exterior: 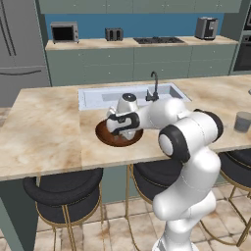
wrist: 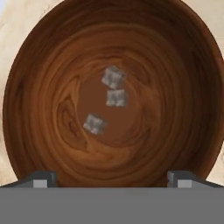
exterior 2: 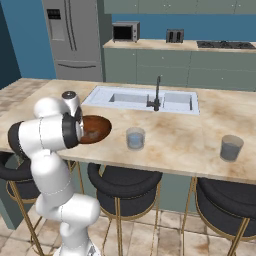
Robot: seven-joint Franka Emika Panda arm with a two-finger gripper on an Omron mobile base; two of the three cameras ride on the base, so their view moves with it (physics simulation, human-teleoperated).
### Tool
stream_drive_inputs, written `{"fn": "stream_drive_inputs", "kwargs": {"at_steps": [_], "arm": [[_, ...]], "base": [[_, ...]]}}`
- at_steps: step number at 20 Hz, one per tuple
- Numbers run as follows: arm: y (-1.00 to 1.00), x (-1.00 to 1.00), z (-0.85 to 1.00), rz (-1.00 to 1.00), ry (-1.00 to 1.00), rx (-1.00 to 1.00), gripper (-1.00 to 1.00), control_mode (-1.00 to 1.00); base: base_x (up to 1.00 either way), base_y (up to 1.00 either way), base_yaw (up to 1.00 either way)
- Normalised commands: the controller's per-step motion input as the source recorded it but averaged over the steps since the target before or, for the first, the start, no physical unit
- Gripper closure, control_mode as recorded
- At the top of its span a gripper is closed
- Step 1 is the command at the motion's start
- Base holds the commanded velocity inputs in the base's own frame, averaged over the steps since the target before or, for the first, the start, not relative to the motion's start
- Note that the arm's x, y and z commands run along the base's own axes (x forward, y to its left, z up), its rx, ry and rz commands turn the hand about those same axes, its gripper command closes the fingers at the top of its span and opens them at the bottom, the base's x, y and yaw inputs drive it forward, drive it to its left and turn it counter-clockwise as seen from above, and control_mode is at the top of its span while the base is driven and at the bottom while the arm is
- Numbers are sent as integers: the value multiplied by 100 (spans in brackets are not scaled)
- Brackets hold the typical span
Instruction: There are four ice cubes in the ice bowl. Place two ice cubes in each glass of water.
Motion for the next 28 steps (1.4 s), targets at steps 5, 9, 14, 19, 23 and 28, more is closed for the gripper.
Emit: {"fn": "stream_drive_inputs", "kwargs": {"at_steps": [5, 9, 14, 19, 23, 28], "arm": [[0, 32, 0, -8, 7, 9, -100, -100], [0, 23, -7, -1, 16, 13, -100, -100], [-10, 2, -19, 0, 12, 10, -100, -100], [-18, 0, -21, 0, 5, 4, -100, -100], [-3, 1, -24, 0, 4, 3, -100, -100], [0, 0, -23, 0, 3, 6, -100, -100]], "base": [[0, 0, 0], [0, 0, 0], [0, 0, 0], [0, 0, 0], [0, 0, 0], [0, 0, 0]]}}
